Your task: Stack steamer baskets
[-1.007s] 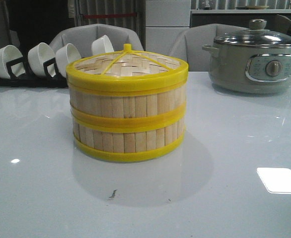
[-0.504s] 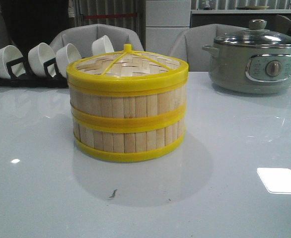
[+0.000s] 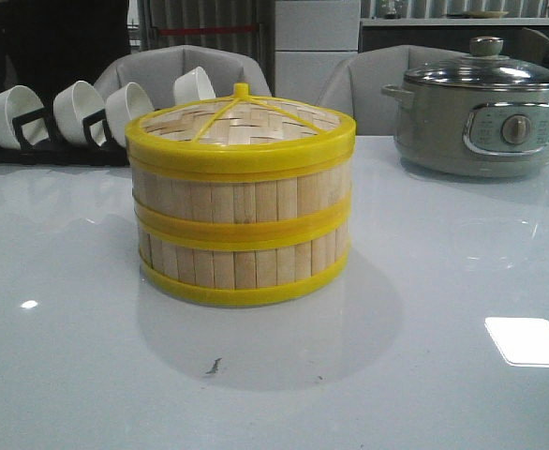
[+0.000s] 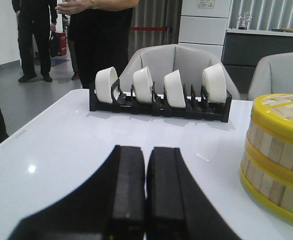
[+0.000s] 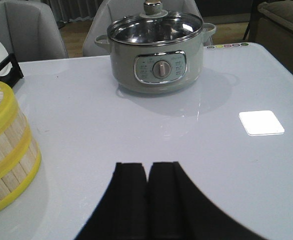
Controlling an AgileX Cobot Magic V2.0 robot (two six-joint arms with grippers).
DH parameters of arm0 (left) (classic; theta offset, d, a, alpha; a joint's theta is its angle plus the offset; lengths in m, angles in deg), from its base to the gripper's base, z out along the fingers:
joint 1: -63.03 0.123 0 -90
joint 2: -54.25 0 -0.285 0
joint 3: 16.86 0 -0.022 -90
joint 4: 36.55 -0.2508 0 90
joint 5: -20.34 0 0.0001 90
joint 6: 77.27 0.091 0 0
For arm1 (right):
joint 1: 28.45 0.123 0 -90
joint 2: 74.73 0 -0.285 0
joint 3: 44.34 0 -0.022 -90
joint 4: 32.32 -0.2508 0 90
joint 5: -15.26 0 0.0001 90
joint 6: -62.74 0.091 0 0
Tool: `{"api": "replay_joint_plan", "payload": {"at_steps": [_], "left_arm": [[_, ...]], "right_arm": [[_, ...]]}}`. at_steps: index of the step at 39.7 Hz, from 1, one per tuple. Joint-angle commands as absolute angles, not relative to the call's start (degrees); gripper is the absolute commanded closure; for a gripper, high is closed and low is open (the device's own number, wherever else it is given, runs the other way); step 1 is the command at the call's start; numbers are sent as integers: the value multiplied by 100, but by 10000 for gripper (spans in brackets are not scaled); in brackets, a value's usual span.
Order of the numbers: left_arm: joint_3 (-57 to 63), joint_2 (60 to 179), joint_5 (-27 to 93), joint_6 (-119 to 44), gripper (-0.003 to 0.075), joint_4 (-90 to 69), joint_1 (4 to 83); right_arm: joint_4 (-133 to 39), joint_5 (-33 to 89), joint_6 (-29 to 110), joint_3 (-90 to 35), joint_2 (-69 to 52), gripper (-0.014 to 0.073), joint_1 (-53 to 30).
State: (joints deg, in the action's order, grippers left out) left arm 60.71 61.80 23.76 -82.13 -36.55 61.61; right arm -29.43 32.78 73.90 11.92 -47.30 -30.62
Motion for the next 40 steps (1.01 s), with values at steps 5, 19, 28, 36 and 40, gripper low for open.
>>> {"api": "replay_joint_plan", "payload": {"at_steps": [5, 19, 28, 36, 40], "left_arm": [[6074, 6102, 1883, -8283, 625, -3774, 6163], [6074, 6102, 1872, -8291, 625, -4041, 6163], [6074, 6102, 1859, -8291, 625, -4061, 6163], [6074, 6102, 1859, -8291, 625, -4061, 6163], [6074, 6102, 1859, -8291, 625, -4061, 6163]], "right_arm": [[-2910, 2774, 7321, 1025, -4700, 538, -3094], [-2910, 2774, 7321, 1025, -4700, 538, -3094], [-2910, 2774, 7321, 1025, -4700, 538, -3094], [-2910, 2774, 7321, 1025, -4700, 538, -3094], [-2910, 2774, 7321, 1025, -4700, 538, -3094]]}}
